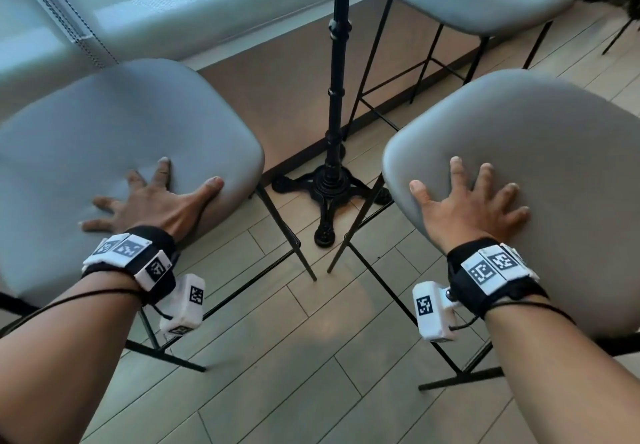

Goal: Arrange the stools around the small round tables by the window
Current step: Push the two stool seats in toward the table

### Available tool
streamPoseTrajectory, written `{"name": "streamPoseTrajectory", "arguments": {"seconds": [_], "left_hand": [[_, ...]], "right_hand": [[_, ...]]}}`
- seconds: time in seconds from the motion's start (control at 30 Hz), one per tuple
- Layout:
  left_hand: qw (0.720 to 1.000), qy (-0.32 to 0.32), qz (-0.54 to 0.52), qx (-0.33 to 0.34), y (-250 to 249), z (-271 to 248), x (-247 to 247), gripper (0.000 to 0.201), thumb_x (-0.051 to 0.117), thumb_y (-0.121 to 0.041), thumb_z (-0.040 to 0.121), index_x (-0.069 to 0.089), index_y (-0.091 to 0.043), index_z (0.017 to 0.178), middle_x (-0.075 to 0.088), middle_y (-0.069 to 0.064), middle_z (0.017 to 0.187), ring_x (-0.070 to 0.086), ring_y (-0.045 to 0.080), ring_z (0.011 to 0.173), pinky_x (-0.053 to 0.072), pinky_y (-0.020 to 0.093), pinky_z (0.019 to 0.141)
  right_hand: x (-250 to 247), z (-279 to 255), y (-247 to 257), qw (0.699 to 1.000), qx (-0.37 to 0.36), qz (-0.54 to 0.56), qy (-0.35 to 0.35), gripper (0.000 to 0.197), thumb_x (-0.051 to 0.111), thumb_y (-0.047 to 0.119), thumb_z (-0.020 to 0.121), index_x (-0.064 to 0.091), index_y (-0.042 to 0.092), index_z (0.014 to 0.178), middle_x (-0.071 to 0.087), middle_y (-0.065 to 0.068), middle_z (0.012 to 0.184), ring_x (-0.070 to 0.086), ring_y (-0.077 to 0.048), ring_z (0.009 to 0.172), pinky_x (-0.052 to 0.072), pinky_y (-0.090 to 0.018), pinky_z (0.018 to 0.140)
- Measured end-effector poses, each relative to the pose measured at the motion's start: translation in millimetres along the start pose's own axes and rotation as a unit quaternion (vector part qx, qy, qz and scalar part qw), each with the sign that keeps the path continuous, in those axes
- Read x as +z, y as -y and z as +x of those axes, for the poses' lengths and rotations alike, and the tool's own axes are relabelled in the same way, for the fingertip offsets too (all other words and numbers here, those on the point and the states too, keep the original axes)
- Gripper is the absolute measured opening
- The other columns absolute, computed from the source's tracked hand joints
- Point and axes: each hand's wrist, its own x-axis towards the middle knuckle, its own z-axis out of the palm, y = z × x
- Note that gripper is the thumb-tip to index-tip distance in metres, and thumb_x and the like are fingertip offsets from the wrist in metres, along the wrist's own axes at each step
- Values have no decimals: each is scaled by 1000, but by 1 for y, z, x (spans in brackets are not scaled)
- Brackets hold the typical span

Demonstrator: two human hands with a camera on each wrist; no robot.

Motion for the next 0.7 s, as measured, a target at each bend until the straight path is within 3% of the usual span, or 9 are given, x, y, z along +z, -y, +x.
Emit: {"name": "streamPoseTrajectory", "arguments": {"seconds": [0.7], "left_hand": [[1000,-15,-5,12,-43,12,13,112,30,-103,51,25,-48,148,24,6,160,6,60,142,-3,82,105]], "right_hand": [[0,0,3,1000,-1,10,6,86,18,84,79,6,40,152,1,-6,164,-2,-46,146,0,-68,113]]}}
